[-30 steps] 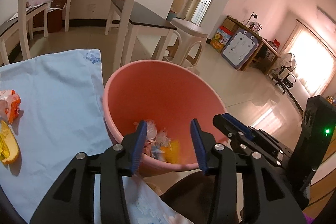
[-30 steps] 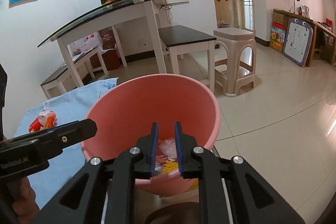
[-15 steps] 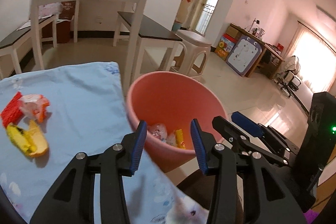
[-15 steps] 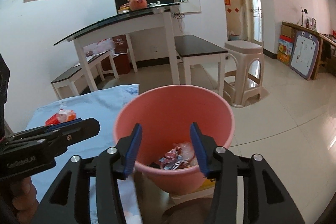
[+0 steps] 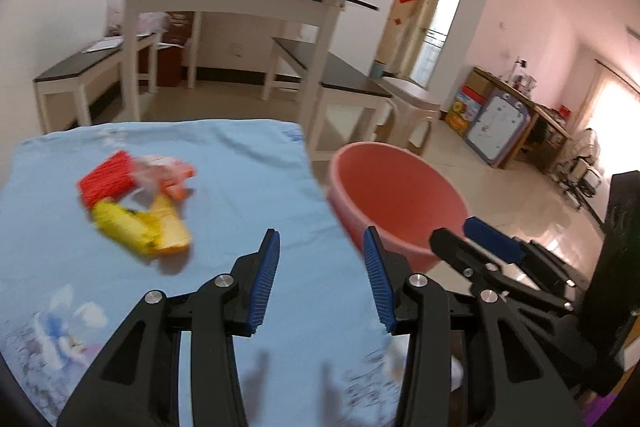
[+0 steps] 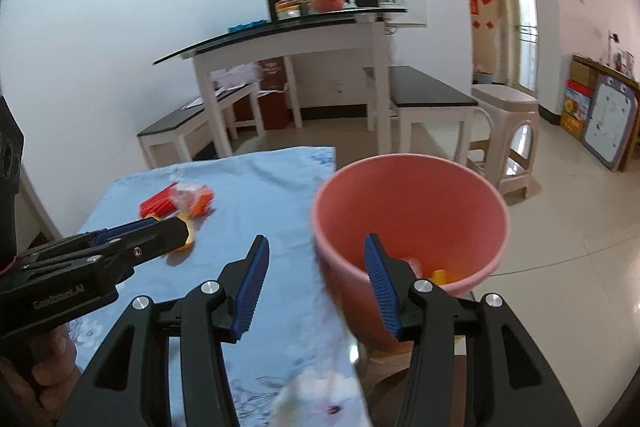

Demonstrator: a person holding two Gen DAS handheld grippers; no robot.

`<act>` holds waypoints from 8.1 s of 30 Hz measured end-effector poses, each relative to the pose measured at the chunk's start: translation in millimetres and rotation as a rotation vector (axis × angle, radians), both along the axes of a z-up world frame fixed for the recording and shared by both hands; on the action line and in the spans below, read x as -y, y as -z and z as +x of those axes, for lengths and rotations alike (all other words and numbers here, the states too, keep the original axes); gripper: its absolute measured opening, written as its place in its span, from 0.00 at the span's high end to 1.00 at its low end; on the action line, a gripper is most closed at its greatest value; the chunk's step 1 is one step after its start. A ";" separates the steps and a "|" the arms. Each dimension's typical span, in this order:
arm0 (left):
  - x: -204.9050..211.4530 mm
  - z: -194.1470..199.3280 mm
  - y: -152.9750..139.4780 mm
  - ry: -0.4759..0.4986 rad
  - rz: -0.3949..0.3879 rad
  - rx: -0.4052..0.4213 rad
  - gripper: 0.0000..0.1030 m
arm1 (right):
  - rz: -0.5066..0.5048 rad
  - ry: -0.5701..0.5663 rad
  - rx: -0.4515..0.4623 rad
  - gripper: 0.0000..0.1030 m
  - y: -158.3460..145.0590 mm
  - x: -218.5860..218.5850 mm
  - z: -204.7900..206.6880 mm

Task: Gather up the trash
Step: 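Move both open grippers back toward the remaining trash on the table, then grasp the yellow snack wrapper with the left gripper while the right grasps the orange peel, then carry both items over the pink bucket and open both grippers to drop them, then grasp the red foam net with the left gripper while the right grasps the clear plastic bag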

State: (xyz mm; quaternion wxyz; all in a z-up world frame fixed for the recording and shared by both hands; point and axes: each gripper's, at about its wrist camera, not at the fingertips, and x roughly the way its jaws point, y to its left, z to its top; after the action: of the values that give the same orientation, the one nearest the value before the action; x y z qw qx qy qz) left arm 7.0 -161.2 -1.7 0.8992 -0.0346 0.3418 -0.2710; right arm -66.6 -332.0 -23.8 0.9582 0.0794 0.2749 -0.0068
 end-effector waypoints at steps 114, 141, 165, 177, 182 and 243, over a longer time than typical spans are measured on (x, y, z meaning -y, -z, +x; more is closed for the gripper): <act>-133.2 21.3 35.2 -0.374 0.046 -0.136 0.95 | 0.093 -0.319 -0.106 0.96 11.1 -98.4 67.7; 46.9 37.5 10.5 0.015 0.020 -0.083 0.95 | 0.116 0.146 0.023 0.95 3.1 87.7 39.7; 129.2 60.5 52.6 0.140 0.078 -0.150 0.69 | 0.134 0.249 -0.066 0.67 47.1 141.4 52.1; 110.7 51.2 33.8 0.124 0.016 -0.115 0.58 | 0.109 0.226 -0.040 0.63 31.6 125.8 43.6; 90.2 46.6 24.8 0.088 0.015 -0.087 0.58 | 0.103 0.188 -0.030 0.63 20.2 107.0 43.3; -150.7 185.4 75.4 -0.298 0.126 -0.179 0.90 | 0.237 -0.320 -0.263 0.71 70.5 -127.7 240.8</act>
State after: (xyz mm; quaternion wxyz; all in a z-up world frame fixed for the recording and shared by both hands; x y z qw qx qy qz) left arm 192.5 -10.5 -77.1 0.8957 -0.0523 0.4279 -0.1087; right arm 174.3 -204.3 -94.3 0.8869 0.1451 0.4055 0.1672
